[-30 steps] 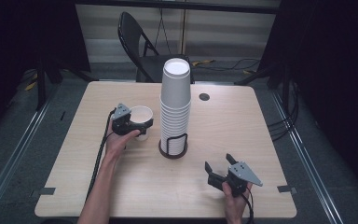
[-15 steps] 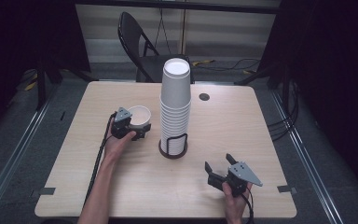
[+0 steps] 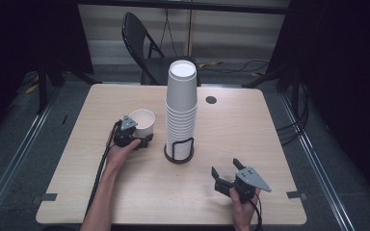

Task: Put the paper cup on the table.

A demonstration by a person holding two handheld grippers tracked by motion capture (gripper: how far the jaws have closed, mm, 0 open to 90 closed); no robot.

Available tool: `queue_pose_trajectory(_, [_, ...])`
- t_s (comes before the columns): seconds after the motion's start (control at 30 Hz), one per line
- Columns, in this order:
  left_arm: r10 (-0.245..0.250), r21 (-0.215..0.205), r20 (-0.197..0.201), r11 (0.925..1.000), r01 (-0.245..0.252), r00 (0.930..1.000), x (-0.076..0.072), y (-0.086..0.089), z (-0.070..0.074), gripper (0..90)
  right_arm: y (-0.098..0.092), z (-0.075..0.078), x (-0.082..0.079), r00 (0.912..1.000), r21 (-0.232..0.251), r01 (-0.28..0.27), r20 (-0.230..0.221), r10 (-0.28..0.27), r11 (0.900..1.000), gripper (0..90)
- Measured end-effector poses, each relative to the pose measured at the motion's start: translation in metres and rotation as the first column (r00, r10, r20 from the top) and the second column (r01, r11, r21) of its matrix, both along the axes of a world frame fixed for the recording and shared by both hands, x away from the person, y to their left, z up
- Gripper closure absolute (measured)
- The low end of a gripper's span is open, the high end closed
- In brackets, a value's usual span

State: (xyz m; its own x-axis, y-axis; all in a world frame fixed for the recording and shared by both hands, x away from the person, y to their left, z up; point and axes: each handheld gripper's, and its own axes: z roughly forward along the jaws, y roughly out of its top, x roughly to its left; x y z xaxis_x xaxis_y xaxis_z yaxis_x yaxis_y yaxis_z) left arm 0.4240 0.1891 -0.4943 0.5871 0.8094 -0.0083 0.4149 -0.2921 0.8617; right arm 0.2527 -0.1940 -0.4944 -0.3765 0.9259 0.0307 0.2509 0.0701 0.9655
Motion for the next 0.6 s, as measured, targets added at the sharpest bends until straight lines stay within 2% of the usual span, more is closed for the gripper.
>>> queue_pose_trajectory(0.07, [-0.007, -0.022, 0.018, 0.9997, 0.007, 0.9998, -0.004, 0.002, 0.0, 16.0, 0.0, 0.0, 0.0, 1.0, 0.0, 0.001, 0.001, -0.001, 1.0, 14.3])
queue_pose_trajectory(0.13, [0.0, -0.002, 0.011, 1.0, 0.0, 0.9999, -0.006, 0.002, 0.0, 15.7, 0.0, 0.0, 0.0, 1.0, 0.001, 0.0, 0.0, 0.0, 1.0, 14.3])
queue_pose_trajectory(0.23, [0.003, -0.017, 0.017, 0.9998, -0.002, 0.9999, -0.011, 0.005, 0.0, 15.8, 0.0, 0.0, 0.0, 1.0, 0.001, 0.001, 0.002, -0.001, 1.0, 14.2])
queue_pose_trajectory(0.33, [0.007, -0.014, 0.04, 0.9999, -0.006, 0.9992, -0.017, 0.009, 0.0, 16.0, 0.0, 0.0, 0.0, 1.0, 0.006, 0.001, 0.002, -0.001, 1.0, 14.1])
queue_pose_trajectory(0.4, [0.015, -0.029, 0.035, 0.9995, -0.014, 0.9993, -0.021, 0.012, 0.001, 16.2, 0.0, 0.0, 0.0, 1.0, 0.004, 0.0, 0.003, 0.0, 1.0, 14.1])
queue_pose_trajectory(0.47, [0.028, -0.018, 0.046, 0.9995, -0.027, 0.9985, -0.027, 0.014, 0.001, 16.3, 0.0, 0.0, -0.001, 1.0, 0.004, 0.001, 0.003, -0.001, 1.0, 14.2])
queue_pose_trajectory(0.6, [0.044, -0.067, 0.063, 0.9969, -0.039, 0.9971, -0.036, 0.019, 0.006, 16.1, 0.0, 0.0, -0.001, 1.0, 0.007, 0.001, 0.005, -0.001, 1.0, 14.1])
